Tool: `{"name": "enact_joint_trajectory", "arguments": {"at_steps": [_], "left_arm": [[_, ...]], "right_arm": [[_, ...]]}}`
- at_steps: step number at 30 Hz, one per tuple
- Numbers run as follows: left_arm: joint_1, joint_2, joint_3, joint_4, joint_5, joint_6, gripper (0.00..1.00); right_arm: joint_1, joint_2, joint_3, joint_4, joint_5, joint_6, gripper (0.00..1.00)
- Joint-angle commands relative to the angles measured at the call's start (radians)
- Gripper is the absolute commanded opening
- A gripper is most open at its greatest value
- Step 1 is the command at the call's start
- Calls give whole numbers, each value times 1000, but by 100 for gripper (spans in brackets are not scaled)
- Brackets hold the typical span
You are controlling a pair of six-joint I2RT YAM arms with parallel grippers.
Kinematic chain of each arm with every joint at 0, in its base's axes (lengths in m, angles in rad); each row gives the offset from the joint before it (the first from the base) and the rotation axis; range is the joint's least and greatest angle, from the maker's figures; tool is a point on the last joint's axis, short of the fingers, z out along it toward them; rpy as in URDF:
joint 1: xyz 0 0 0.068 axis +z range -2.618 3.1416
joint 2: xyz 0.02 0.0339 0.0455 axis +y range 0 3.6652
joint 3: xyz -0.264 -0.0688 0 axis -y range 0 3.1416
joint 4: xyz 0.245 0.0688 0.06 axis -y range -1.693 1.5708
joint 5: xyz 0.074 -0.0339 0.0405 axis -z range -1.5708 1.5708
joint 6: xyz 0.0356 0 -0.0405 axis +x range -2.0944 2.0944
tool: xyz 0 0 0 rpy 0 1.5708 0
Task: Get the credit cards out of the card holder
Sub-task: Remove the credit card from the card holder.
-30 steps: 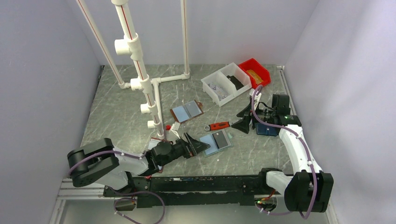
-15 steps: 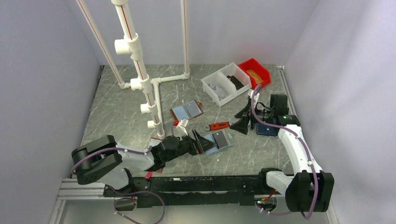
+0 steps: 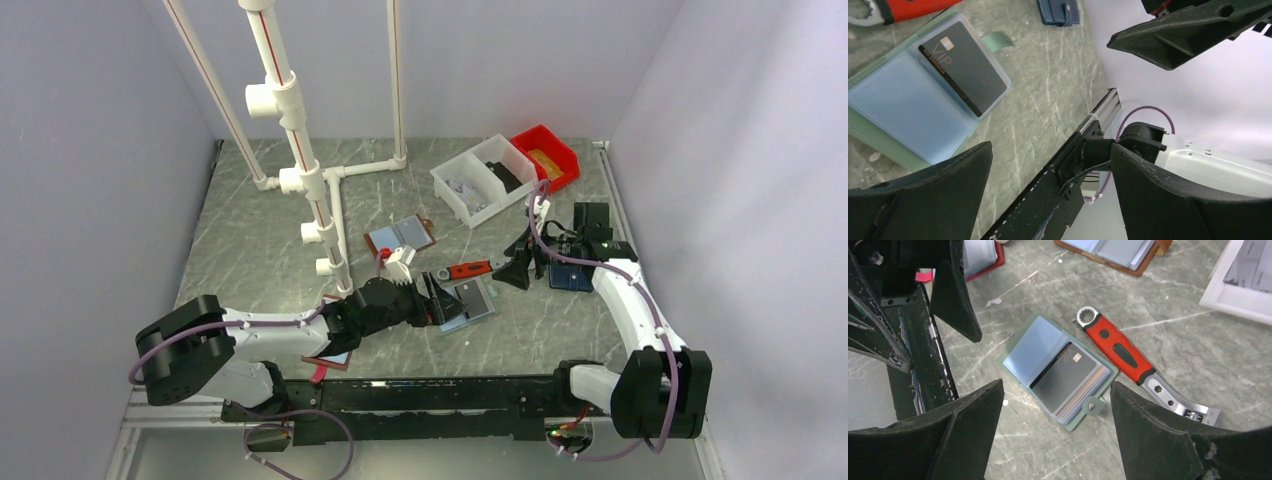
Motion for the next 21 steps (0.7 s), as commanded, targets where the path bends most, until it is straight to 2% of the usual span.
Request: {"name": "enact_joint_trajectory", "arguments": {"at_steps": [1,4,6,8,12,14,17,21], "left_arm": [[3,0,36,-55,-21,18,92],[3,8,63,-132,-43,20,90],[3,17,99,-207,-64,20,90],[3,30,127,-263,-82,20,85],[3,80,150,-246,-89,31,69],[3,107,163,-222,-84,45,63],[4,147,196,-236,-80,60,55],[10,174,221,-267,-93,51,41]], "right_arm": [[2,26,40,-53,27,-100,79],[2,35,34,-53,36,-106,73],[6,42,29,-43,28,-89,66],[13,50,27,-27,24,-61,57],[79,89,32,-21,60,-50,30],[106,123,47,-45,82,-75,20],[139,162,66,-65,119,-89,12],[167,196,73,-62,168,-72,8]]}}
